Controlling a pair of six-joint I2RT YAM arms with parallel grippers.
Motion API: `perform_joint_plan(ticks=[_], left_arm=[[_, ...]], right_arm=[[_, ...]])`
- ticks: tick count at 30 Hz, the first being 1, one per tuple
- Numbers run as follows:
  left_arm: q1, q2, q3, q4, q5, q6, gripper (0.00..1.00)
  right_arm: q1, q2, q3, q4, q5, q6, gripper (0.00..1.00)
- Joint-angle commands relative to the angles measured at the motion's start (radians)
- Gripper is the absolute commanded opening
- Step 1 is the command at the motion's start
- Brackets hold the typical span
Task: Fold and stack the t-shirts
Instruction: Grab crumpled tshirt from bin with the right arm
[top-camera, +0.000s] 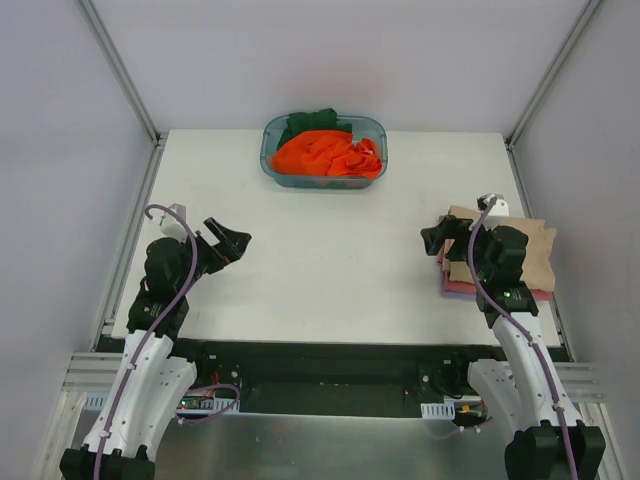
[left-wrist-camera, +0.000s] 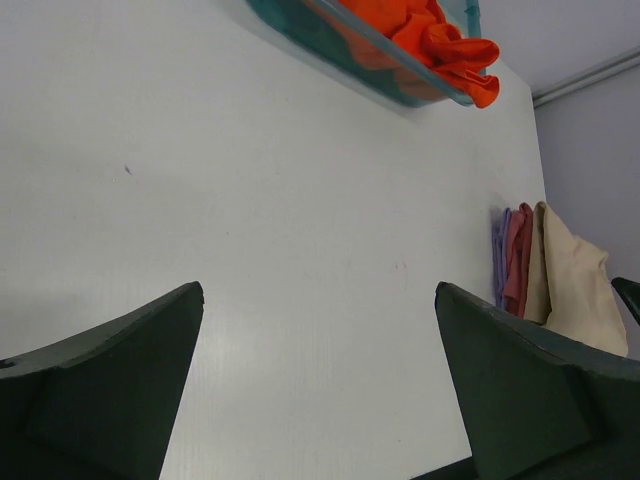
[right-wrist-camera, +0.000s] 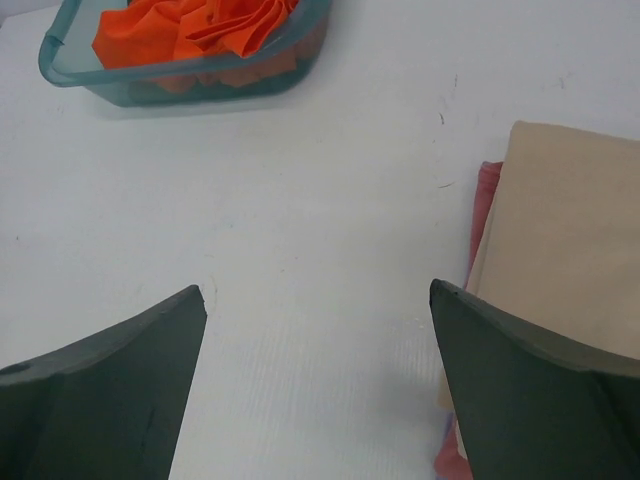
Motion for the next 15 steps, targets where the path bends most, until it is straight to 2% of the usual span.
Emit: perform_joint_plan(ticks=[1, 4, 10, 15], left_arm=[[0.003, -0.003, -0.006, 0.03, -0.036, -0.016, 0.99], [0.003, 0.001, -0.009, 0.033, -0.07, -0.039, 0.99], [0.003, 0.024, -0.021, 0.056, -0.093, -0.029, 0.99], [0.003, 0.057, -0.064, 0.137, -0.094, -0.036, 0.99]], right_arm=[[-0.003, 0.005, 0.045, -0.056, 0.011, 0.002, 0.96], [-0.003, 0.061, 0.106, -0.129, -0.06, -0.003, 0.96], [0.028, 0.193, 0.17, -0.108, -0.111, 0.033, 0.96], [0.184, 0.373, 0.35, -0.172, 0.098, 0.033, 0.96]])
